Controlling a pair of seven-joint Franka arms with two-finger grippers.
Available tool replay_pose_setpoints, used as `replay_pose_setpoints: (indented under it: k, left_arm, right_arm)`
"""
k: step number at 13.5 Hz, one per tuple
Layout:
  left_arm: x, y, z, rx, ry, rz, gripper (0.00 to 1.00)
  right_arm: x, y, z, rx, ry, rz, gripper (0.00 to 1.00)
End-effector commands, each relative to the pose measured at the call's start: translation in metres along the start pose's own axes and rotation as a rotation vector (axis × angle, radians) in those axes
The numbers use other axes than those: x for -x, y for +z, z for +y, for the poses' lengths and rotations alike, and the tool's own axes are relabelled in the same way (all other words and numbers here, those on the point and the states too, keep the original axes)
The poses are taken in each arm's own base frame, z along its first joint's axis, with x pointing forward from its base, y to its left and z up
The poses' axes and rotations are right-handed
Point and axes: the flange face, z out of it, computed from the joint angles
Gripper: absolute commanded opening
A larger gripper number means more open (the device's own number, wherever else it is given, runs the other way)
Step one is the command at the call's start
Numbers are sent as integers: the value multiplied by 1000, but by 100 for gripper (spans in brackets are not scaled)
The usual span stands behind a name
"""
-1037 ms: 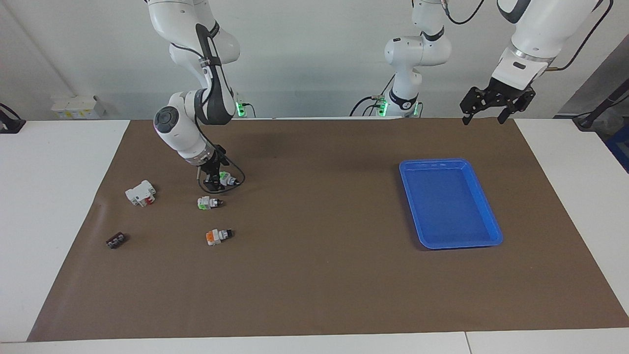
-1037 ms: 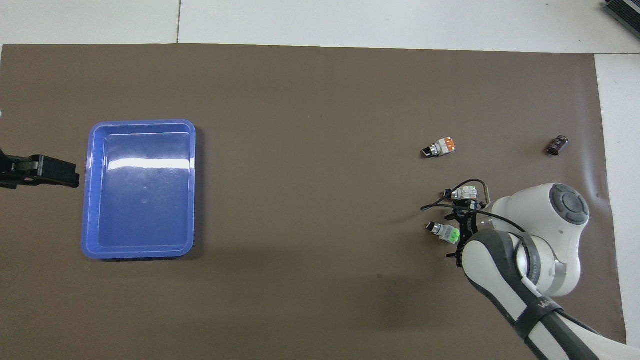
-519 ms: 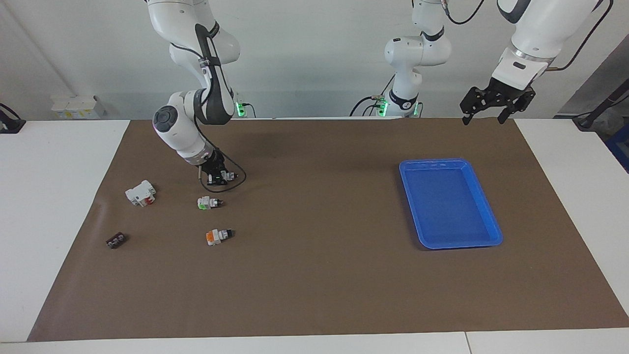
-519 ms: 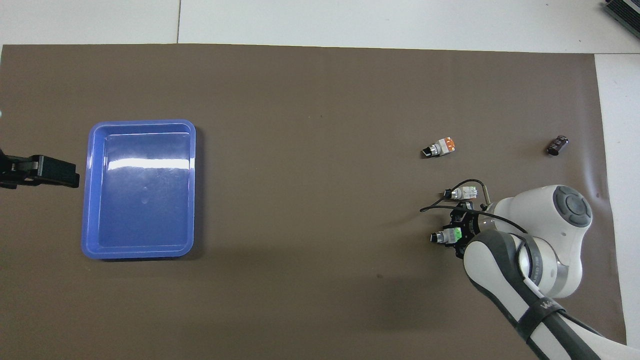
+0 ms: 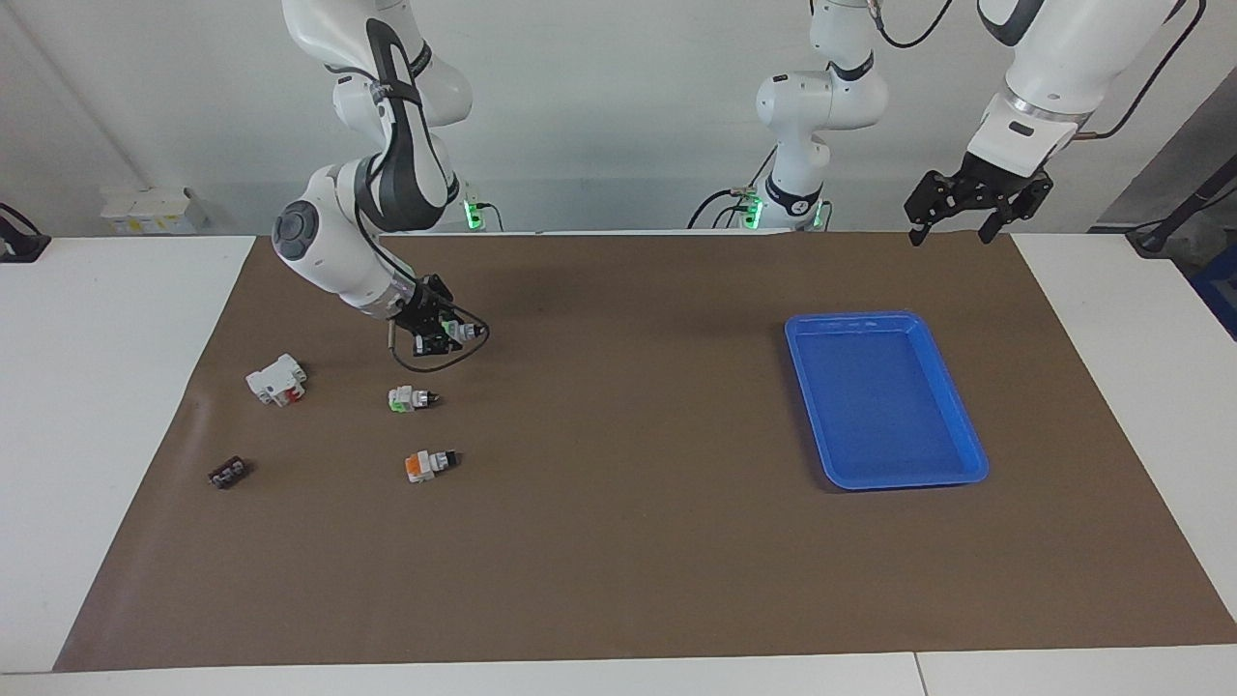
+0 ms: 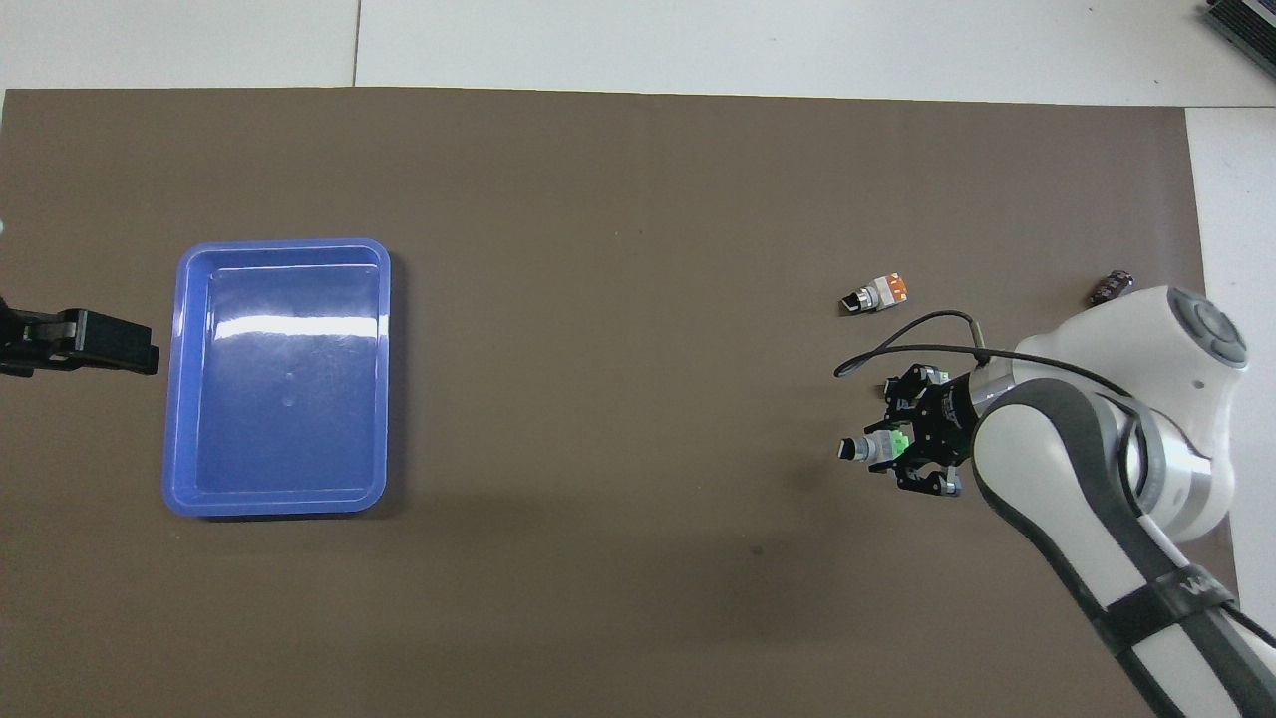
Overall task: Turn and place switch with both arms
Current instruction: 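Lower the right gripper onto the green-lit switch and close it, then carry the green switch toward the tray while the left gripper opens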
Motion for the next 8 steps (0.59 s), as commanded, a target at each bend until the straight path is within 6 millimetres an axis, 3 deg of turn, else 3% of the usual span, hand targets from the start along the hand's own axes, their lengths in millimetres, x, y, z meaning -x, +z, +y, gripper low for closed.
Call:
replay_pose_setpoints:
  k: [1,4,6,8]
  left_arm:
    - [8,-3,-3,-19,-2,-3,100]
    - [7,-2,-3,-19,-2,-5,100]
    - [8,-3,-3,-19,-2,-3,100]
    - [7,-2,-3,-19,-2,-5,100]
  right_arm:
    - [36,-44,5,5,42,-113,0]
    - [64,-81,42,63,11,-234,0]
    - [84,-90,44,55,-40,-422,0]
    - [104,-90,43,15,-84,-502,0]
